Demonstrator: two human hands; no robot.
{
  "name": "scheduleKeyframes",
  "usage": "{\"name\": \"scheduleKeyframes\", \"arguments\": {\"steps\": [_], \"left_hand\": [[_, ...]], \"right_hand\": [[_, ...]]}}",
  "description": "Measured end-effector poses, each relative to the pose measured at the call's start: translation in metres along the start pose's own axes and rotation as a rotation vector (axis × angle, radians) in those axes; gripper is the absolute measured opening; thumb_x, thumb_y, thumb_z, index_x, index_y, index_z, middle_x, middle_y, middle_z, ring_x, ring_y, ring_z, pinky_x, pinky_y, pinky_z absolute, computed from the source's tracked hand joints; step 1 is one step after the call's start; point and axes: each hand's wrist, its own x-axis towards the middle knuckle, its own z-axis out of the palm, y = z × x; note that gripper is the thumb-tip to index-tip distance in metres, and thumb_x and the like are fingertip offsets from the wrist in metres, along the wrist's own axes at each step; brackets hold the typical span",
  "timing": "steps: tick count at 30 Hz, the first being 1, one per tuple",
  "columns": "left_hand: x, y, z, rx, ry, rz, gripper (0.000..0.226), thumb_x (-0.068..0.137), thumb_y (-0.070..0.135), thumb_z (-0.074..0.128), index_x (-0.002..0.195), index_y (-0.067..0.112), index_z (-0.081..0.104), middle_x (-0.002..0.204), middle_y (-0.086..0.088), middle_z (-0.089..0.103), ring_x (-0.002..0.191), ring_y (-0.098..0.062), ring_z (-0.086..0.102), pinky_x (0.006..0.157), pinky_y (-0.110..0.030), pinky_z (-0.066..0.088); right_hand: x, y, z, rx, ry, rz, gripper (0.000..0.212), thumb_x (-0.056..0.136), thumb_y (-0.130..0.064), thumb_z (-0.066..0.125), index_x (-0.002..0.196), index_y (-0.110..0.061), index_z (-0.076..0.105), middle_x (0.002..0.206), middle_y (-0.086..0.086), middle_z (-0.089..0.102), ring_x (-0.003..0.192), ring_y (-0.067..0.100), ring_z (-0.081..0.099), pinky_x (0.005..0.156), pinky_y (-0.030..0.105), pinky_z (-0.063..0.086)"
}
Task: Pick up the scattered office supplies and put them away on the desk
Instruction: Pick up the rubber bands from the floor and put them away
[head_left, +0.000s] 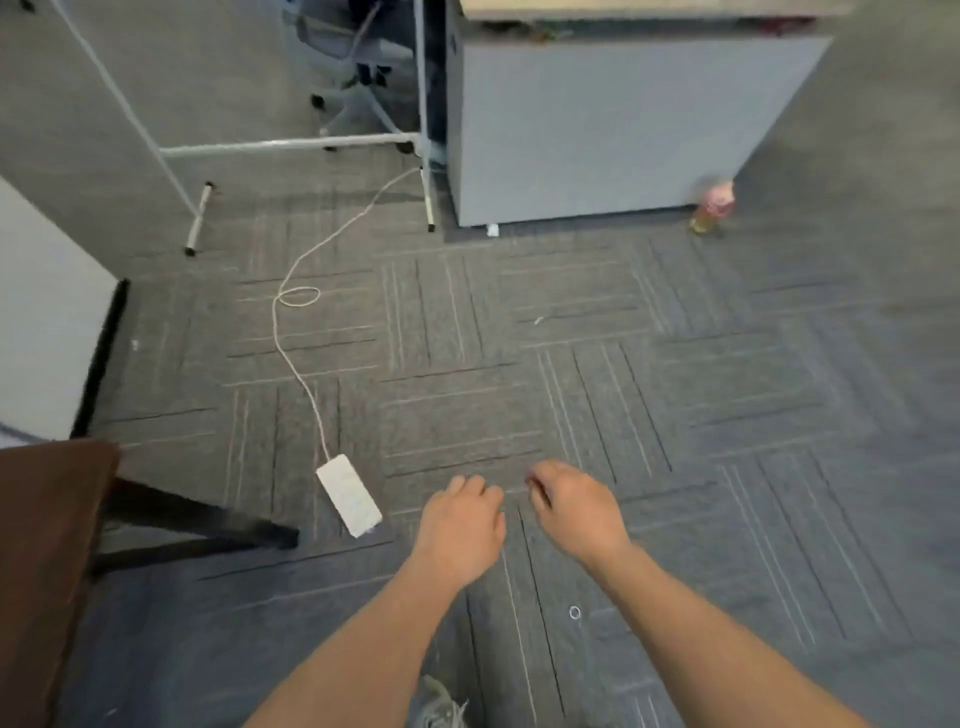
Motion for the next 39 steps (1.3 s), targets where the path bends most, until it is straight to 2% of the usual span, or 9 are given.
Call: {"name": "scheduleKeyframes", "arguments": {"steps": [4,10,14,19,22,28,32,35,39], "left_hand": [[0.022,0.063,0.098,-0.006,-0.146,0.115,0.028,0.096,0.031,0.038,0.117,0.018,0.050,0.114,-0.002,0.052,0.109,-0.023,0.044,0.083,-0.036,0.043],[0.048,0.102,0.282,0.008,-0.290,0.141,0.031,0.098,0.030,0.034,0.123,0.017,0.046,0.120,-0.003,0.048,0.111,-0.023,0.041,0.086,-0.034,0.043],[0.069,0.096,0.421,0.016,-0.352,0.166,0.034,0.098,0.030,0.036,0.129,0.018,0.043,0.129,-0.004,0.045,0.116,-0.024,0.039,0.091,-0.036,0.043],[0.099,0.070,0.564,0.118,-0.373,0.257,0.038,0.098,0.030,0.038,0.134,0.019,0.036,0.140,-0.009,0.035,0.122,-0.029,0.037,0.094,-0.040,0.042],[0.108,0.050,0.624,0.140,-0.365,0.286,0.038,0.097,0.029,0.039,0.134,0.018,0.037,0.140,-0.010,0.035,0.124,-0.030,0.037,0.094,-0.042,0.039],[0.110,0.022,0.684,0.160,-0.327,0.287,0.040,0.097,0.028,0.041,0.135,0.016,0.040,0.136,-0.010,0.040,0.123,-0.031,0.038,0.095,-0.043,0.042],[0.107,0.014,0.694,0.122,-0.273,0.309,0.039,0.096,0.027,0.042,0.134,0.017,0.041,0.132,-0.008,0.044,0.119,-0.029,0.041,0.093,-0.041,0.041],[0.102,0.012,0.684,0.112,-0.280,0.293,0.040,0.096,0.028,0.042,0.135,0.017,0.039,0.130,-0.007,0.046,0.118,-0.028,0.042,0.093,-0.040,0.042],[0.084,0.008,0.630,0.113,-0.268,0.252,0.034,0.096,0.029,0.041,0.128,0.015,0.043,0.125,-0.006,0.049,0.114,-0.026,0.043,0.090,-0.039,0.042]], "right_hand": [[-0.057,0.108,0.054,0.028,-0.055,0.234,0.021,0.096,-0.028,0.044,0.105,-0.020,0.060,0.106,-0.001,0.064,0.096,0.024,0.061,0.071,0.034,0.045],[-0.124,0.246,0.201,0.127,-0.196,0.531,0.018,0.098,-0.030,0.041,0.107,-0.024,0.055,0.102,0.003,0.067,0.090,0.028,0.063,0.068,0.035,0.045],[-0.144,0.324,0.315,0.205,-0.229,0.718,0.025,0.098,-0.029,0.043,0.121,-0.029,0.051,0.109,0.004,0.066,0.096,0.029,0.062,0.070,0.035,0.044],[-0.143,0.391,0.455,0.182,-0.242,0.772,0.028,0.097,-0.033,0.045,0.125,-0.026,0.045,0.108,0.006,0.066,0.094,0.030,0.063,0.066,0.034,0.042],[-0.137,0.415,0.520,0.157,-0.236,0.790,0.035,0.097,-0.036,0.048,0.130,-0.025,0.040,0.113,0.008,0.063,0.100,0.032,0.060,0.068,0.037,0.043],[-0.115,0.435,0.584,0.120,-0.191,0.856,0.031,0.096,-0.036,0.053,0.119,-0.018,0.041,0.102,0.011,0.064,0.087,0.032,0.061,0.058,0.035,0.038],[-0.104,0.436,0.589,0.147,-0.215,0.893,0.020,0.098,-0.024,0.053,0.107,-0.012,0.040,0.081,0.006,0.054,0.063,0.023,0.048,0.049,0.028,0.034],[-0.105,0.422,0.583,0.173,-0.360,0.818,0.011,0.100,-0.023,0.046,0.104,-0.015,0.040,0.074,0.004,0.049,0.055,0.012,0.041,0.042,0.025,0.025],[-0.108,0.372,0.538,0.161,-0.394,0.681,0.011,0.101,-0.027,0.043,0.095,-0.019,0.038,0.072,0.002,0.054,0.056,0.013,0.049,0.043,0.024,0.031]]}}
